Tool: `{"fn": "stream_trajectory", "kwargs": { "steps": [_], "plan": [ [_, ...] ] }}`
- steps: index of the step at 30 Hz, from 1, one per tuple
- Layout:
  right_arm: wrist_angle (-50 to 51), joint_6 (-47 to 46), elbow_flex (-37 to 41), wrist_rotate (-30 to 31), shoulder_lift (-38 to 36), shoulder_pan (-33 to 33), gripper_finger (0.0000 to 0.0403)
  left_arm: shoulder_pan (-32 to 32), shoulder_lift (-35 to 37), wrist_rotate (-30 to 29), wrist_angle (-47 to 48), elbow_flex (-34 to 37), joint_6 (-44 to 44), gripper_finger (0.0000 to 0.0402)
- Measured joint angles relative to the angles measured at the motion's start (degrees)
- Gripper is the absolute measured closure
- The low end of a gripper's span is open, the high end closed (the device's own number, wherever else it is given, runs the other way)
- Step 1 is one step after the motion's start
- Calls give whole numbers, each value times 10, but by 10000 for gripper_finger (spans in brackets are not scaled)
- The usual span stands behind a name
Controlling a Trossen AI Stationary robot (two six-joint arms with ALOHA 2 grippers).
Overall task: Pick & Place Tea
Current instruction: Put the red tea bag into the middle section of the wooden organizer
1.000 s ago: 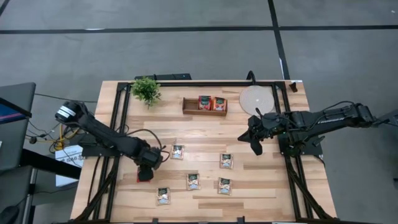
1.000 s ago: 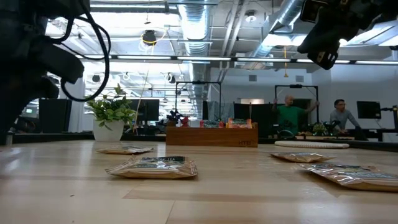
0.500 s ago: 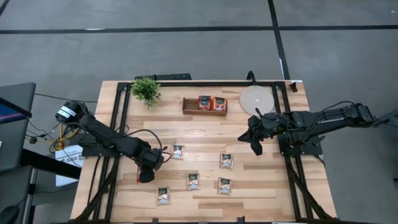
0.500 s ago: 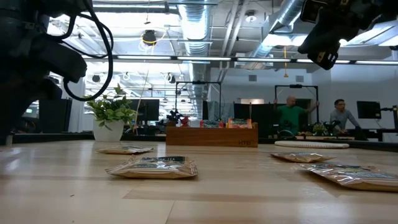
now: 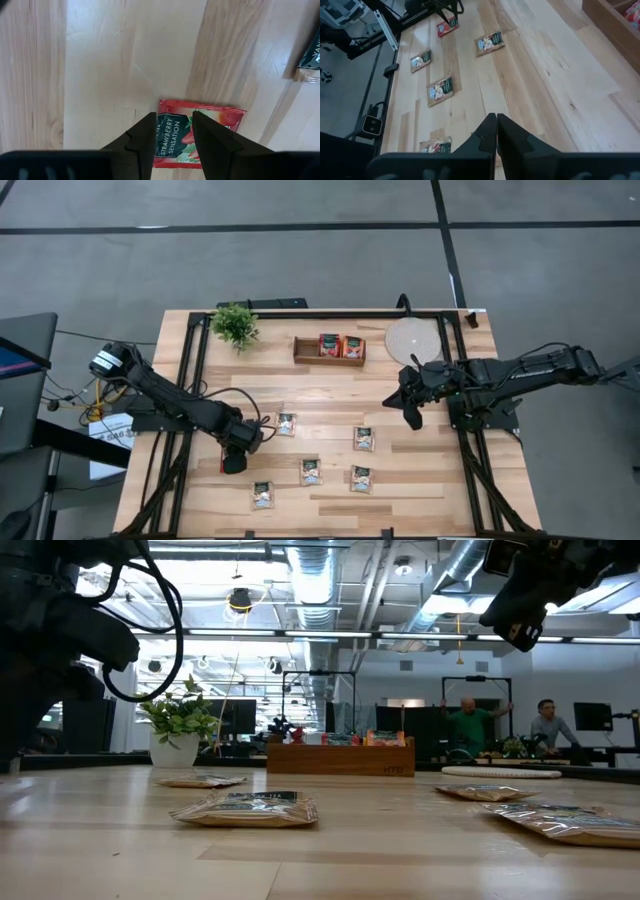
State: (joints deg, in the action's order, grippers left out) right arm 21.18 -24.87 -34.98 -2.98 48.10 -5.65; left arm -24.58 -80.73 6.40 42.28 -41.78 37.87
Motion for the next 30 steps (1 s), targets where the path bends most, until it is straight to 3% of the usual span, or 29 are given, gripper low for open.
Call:
{"fn": "stream_trajectory", "kwargs": {
  "steps": [8,15,30],
  "plan": [
    [0,0,0,0,0,0,397,0,0,0,-3,3,-14,282],
    [0,-1,0,0,0,0,397,0,1,15,-46,45,15,282],
    [-3,-1,0,0,0,0,397,0,1,-25,-52,48,2,282]
  ]
}}
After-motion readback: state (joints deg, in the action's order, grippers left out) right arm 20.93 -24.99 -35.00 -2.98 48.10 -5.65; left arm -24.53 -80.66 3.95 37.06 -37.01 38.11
